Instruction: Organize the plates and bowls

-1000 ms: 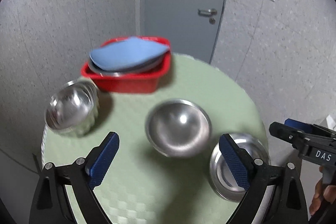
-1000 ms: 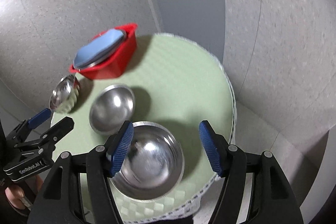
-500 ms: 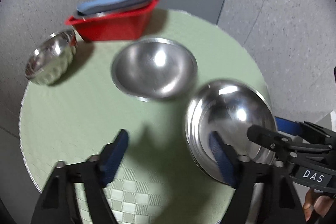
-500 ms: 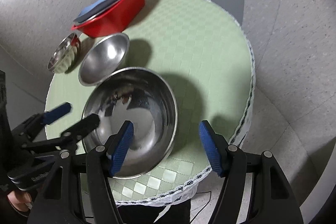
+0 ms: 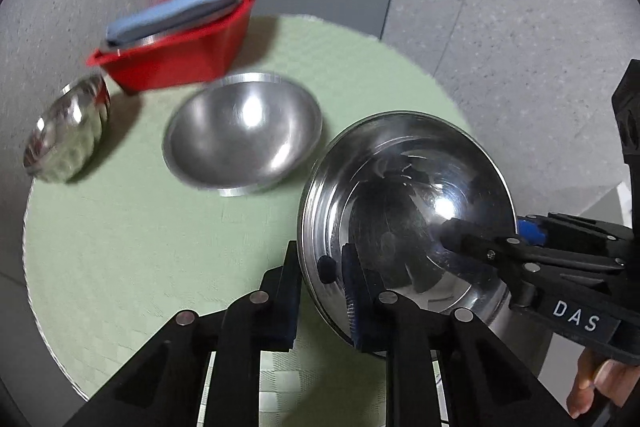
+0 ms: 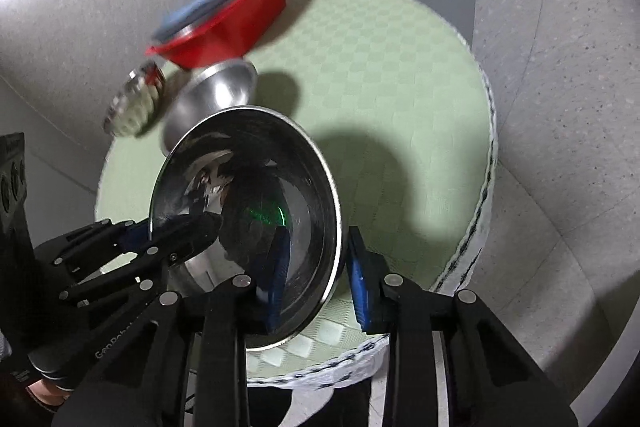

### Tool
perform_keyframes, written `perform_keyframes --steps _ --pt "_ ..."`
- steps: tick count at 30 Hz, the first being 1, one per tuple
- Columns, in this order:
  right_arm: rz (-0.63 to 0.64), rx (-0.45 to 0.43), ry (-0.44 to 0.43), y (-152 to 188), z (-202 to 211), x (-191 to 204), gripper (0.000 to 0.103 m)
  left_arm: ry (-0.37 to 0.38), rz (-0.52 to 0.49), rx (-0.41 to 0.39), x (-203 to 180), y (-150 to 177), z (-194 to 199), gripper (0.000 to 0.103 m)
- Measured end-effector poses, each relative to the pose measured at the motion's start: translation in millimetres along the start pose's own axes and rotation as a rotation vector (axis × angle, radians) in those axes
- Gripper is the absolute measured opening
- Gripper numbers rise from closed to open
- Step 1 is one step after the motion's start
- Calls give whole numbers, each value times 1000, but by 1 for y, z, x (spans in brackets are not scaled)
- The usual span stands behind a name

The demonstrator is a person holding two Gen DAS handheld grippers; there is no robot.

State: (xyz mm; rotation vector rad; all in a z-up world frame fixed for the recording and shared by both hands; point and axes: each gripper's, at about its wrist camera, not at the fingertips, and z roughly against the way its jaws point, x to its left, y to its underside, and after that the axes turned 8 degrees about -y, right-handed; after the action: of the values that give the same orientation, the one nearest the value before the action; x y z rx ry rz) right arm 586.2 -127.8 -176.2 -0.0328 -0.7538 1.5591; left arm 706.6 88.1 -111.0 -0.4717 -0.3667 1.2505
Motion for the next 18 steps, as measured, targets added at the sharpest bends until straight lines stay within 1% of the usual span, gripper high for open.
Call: perform_keyframes --steps 2,4,8,12,18 --pt "7 -23 2 -7 9 11 28 6 2 -32 10 0 14 16" --pt "18 -55 -6 -15 16 26 28 13 7 -70 26 -9 26 16" --pt "26 -91 -33 -34 12 59 28 14 21 -106 68 -18 39 16" --pt "43 -98 -50 -52 -10 100 28 -2 45 -122 129 -26 45 16" --pt "71 -99 -77 -82 -62 165 28 -34 66 -125 212 -32 50 16"
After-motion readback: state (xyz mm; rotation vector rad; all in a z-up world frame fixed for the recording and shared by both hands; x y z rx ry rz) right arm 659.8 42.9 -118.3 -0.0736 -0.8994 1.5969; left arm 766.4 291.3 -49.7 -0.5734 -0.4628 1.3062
